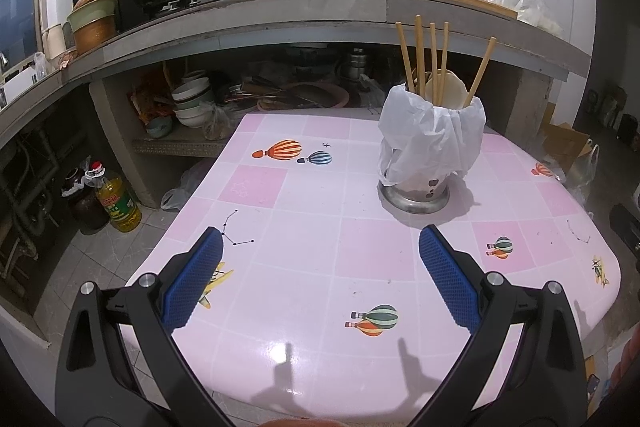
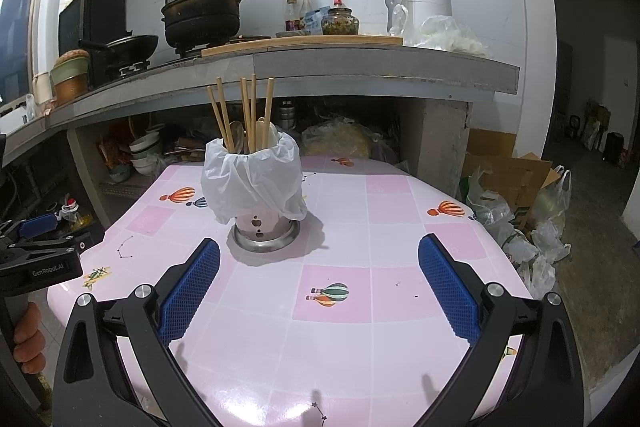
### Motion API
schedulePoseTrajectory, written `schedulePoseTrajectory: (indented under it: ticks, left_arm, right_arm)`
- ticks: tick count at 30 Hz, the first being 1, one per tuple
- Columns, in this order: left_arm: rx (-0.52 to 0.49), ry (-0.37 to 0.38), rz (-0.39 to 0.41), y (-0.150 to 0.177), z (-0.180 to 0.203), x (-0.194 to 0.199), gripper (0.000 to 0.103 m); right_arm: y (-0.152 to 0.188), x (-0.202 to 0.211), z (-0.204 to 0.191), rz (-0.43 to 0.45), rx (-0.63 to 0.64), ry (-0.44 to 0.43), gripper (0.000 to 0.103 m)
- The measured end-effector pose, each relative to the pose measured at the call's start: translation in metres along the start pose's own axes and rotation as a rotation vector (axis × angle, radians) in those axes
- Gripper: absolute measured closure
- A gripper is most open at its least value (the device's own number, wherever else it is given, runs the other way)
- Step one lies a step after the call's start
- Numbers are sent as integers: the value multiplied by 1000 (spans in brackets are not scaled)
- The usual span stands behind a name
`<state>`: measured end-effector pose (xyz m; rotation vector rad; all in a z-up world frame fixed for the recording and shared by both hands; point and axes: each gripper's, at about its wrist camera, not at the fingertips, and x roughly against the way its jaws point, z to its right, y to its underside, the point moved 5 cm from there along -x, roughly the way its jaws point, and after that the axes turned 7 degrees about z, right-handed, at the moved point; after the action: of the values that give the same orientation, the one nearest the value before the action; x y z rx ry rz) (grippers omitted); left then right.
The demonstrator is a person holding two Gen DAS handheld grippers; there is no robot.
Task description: Organize utensils
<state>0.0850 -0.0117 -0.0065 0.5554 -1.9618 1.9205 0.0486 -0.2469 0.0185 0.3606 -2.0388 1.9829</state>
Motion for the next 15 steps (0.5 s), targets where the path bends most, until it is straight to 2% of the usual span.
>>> schedulePoseTrajectory:
  ticks: [15]
  left_arm:
    - [-10,9,1,-1,1,2,8]
  right_arm:
    - [0,0,0,0,-2,1,6]
